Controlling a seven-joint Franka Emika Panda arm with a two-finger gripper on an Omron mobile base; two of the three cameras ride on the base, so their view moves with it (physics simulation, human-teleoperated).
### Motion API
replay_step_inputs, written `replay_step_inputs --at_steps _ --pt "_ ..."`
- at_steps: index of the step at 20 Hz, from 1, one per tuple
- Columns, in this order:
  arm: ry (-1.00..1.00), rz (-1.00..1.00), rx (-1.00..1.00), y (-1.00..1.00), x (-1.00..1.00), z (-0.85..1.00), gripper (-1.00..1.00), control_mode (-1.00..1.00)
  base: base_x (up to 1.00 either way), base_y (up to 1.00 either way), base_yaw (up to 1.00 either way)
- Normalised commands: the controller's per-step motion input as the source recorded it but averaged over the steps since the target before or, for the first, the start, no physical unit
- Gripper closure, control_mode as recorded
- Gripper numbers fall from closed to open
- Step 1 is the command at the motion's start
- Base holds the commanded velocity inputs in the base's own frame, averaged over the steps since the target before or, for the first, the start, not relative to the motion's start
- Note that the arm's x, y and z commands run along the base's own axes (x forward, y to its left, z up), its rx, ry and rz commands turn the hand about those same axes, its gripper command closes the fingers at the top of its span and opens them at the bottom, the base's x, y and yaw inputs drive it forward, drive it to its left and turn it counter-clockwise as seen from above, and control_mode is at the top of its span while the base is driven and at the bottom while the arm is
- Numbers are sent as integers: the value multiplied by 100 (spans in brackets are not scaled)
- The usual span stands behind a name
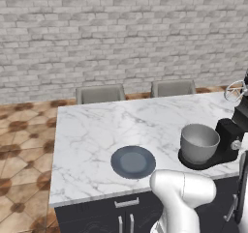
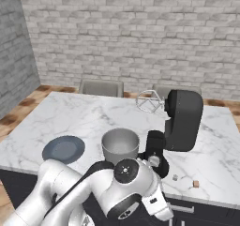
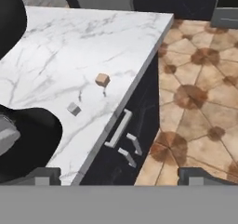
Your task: Add butter and sugar cubes to the stand mixer bowl and then turn on the stand mixer to begin making frosting.
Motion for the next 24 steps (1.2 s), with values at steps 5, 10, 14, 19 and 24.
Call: replay_step_inputs --at_steps 5,10,14,19,24 --pt "-8 33 -11 -29 8 -28 -100 -100 0 0 0" --pt "-21 33 -17 -26 2 -2 -100 -100 0 0 0" --pt "-11 27 -24 -25 0 1 -100 -100 0 0 0" --pt "0 23 -23 -30 10 6 -100 -100 0 0 0" --pt "4 21 -19 -26 25 3 -100 -100 0 0 0"
